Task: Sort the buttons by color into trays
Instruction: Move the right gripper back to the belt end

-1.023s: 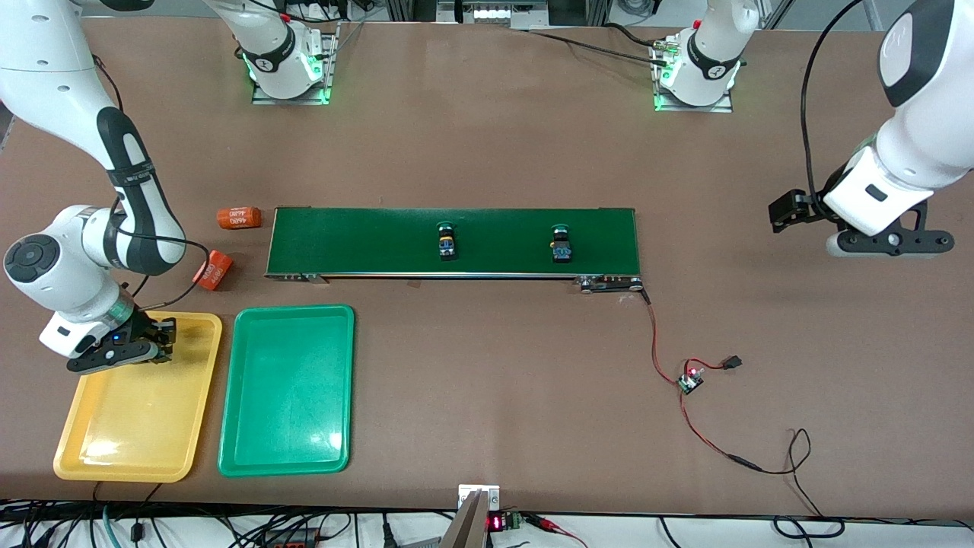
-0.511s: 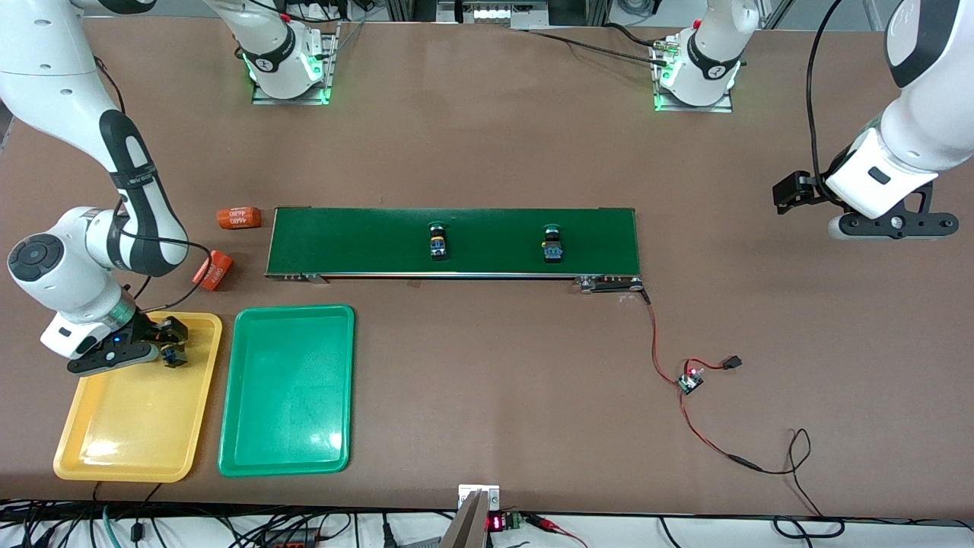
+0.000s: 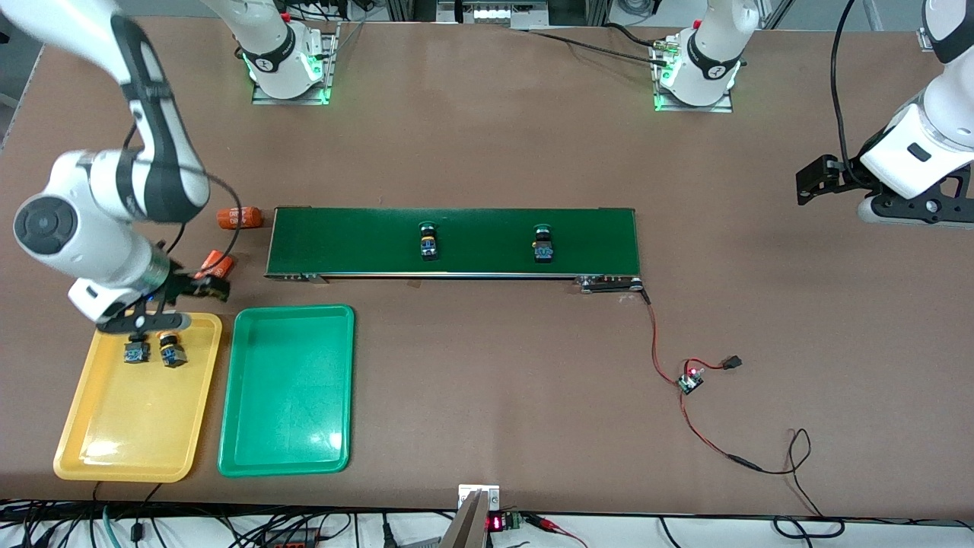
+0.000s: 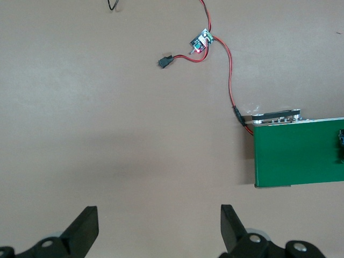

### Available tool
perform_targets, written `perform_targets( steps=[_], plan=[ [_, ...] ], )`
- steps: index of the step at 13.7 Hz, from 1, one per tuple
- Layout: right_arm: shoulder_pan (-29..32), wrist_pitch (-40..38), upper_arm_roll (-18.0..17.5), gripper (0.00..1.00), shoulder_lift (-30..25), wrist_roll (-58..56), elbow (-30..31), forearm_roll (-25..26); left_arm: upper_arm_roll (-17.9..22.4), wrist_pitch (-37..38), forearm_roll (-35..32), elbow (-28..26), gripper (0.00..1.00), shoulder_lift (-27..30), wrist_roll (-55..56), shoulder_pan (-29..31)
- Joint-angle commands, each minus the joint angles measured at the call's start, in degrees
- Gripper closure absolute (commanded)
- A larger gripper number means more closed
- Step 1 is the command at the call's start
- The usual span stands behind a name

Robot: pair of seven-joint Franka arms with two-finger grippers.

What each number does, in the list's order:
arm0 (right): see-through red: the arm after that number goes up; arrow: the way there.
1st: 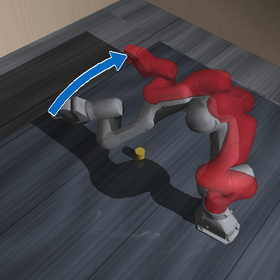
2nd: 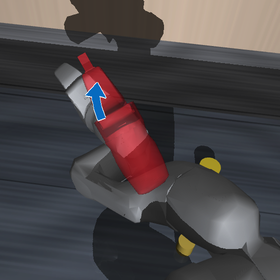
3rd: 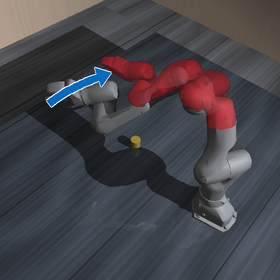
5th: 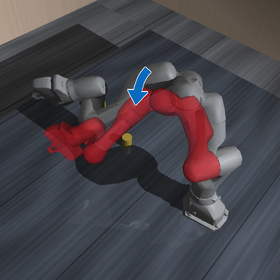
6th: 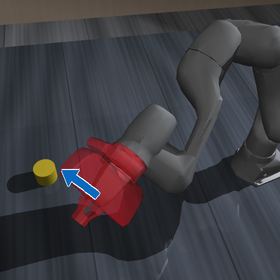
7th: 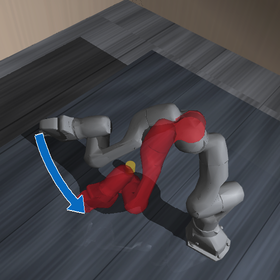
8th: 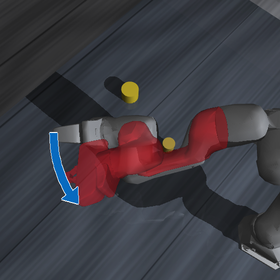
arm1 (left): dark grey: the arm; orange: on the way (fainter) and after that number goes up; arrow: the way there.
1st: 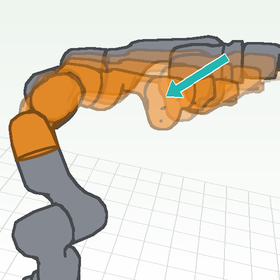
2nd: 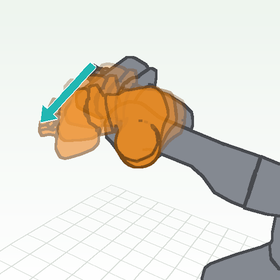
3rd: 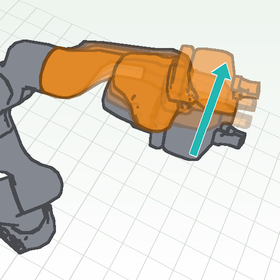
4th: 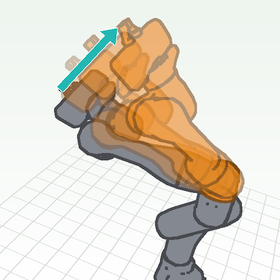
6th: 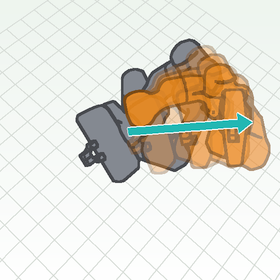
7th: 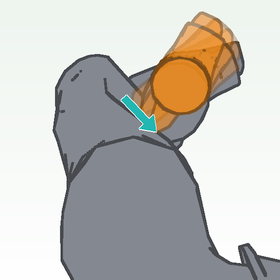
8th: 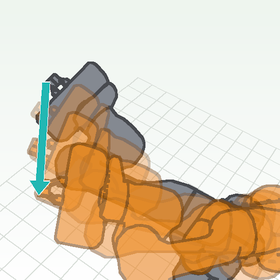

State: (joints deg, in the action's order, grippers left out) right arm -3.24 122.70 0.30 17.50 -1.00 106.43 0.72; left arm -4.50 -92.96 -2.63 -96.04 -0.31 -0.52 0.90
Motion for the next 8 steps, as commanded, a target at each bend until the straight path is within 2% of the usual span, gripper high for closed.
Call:
perform_targets(
  steps=[1, 4, 8],
  plan=[
    [-2.5, 0.3, 0.1, 0.00, -7.2, 0.8, 9.0, -5.4, -0.2, -0.3, 1.0, 0.3, 0.00, 0.1, -1.4, -0.3],
    [-7.0, 0.5, 0.0, 0.00, -10.2, 6.7, 12.5, -5.4, -0.7, 0.0, 1.0, 0.4, 0.00, 0.1, -1.4, -0.4],
    [-14.2, 1.5, -0.2, 0.00, -10.8, 17.4, 13.8, -5.0, -0.9, 0.0, 1.0, 0.5, 0.00, 0.1, -1.3, -0.4]
  ],
)
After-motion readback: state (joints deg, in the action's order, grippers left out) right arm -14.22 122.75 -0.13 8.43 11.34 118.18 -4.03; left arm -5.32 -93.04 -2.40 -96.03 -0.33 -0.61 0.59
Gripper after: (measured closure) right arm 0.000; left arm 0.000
